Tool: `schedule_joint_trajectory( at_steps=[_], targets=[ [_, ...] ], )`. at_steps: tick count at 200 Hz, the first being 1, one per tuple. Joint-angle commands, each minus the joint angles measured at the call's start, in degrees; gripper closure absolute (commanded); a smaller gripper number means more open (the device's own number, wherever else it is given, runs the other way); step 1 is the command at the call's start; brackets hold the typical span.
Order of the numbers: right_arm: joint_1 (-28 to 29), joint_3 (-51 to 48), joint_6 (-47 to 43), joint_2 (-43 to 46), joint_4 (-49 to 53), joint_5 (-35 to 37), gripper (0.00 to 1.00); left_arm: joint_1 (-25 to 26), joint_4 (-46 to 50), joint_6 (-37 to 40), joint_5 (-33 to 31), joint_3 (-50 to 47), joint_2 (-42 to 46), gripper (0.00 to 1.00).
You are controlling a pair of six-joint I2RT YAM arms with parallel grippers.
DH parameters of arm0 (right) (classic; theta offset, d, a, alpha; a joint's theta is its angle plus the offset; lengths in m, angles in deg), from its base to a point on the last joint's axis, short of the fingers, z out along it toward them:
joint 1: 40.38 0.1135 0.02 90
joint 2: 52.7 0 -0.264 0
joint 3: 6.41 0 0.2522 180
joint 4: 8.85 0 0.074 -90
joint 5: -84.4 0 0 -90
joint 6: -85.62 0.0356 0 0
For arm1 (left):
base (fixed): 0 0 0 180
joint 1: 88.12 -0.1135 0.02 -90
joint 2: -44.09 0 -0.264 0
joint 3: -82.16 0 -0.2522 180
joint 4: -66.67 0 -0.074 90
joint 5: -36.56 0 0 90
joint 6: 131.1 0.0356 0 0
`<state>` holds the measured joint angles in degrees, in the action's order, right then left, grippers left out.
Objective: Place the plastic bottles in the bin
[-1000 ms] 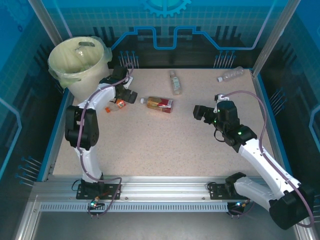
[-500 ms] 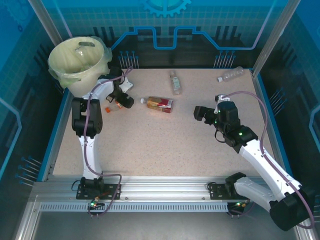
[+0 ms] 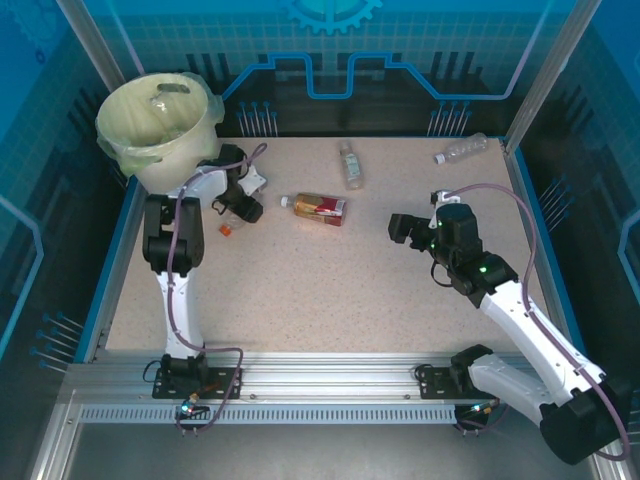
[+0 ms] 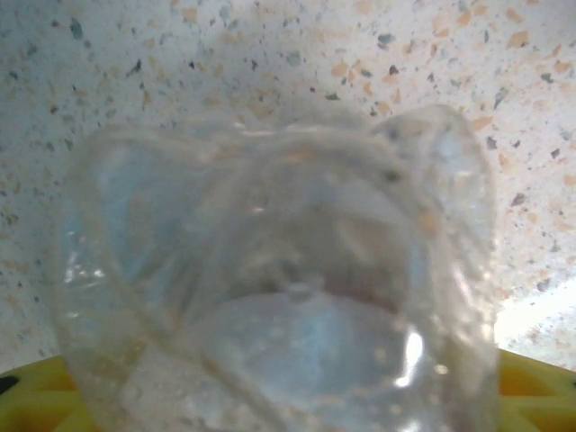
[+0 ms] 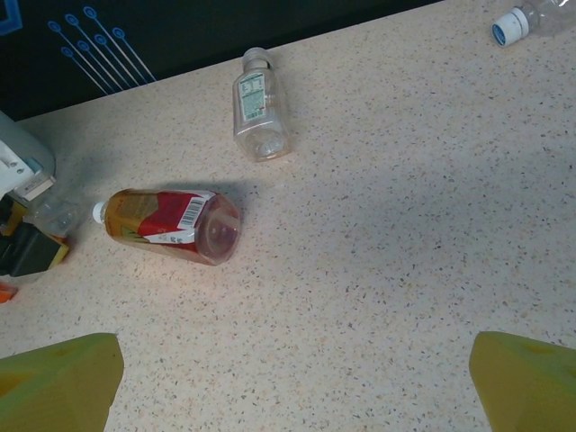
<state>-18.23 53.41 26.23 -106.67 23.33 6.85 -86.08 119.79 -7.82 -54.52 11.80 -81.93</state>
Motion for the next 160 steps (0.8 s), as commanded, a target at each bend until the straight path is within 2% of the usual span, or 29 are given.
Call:
schedule_joint_trajectory(
  at_steps=[1, 19, 40, 87, 104, 126, 160],
  targets=[
    [-0.45, -0.3, -2.33, 0.89, -2.39, -4.48, 0.0, 0.15, -1.29, -0.39, 0.11, -2.91, 2.49, 0.41],
    [-0.1, -0.23, -4.45, 0.39, -4.04, -8.29, 0.0, 0.15, -2.77, -3.61, 2.43, -3.95, 5.34, 0.44],
    [1.27, 0.13, -7.44, -0.48, -5.76, -10.53, 0.0, 0.31, -7.19, -9.08, 8.41, -7.31, 10.66, 0.46],
    [4.77, 2.01, -11.98, -3.07, -9.14, -11.99, 0.0, 1.11, -19.42, -23.02, 15.98, -15.79, 25.07, 0.51],
    [5.41, 3.24, -10.74, -3.98, -9.07, -9.86, 0.0, 1.38, -23.46, -28.33, 19.25, -17.98, 29.99, 0.52],
    [5.53, 3.35, -10.18, -4.47, -11.2, -9.6, 0.0, 1.38, -24.62, -33.61, 23.4, -17.11, 34.29, 0.51],
    [5.66, 2.92, -11.82, -5.34, -15.11, -14.09, 0.0, 1.3, -22.81, -39.04, 22.38, -11.91, 37.64, 0.5]
  ],
)
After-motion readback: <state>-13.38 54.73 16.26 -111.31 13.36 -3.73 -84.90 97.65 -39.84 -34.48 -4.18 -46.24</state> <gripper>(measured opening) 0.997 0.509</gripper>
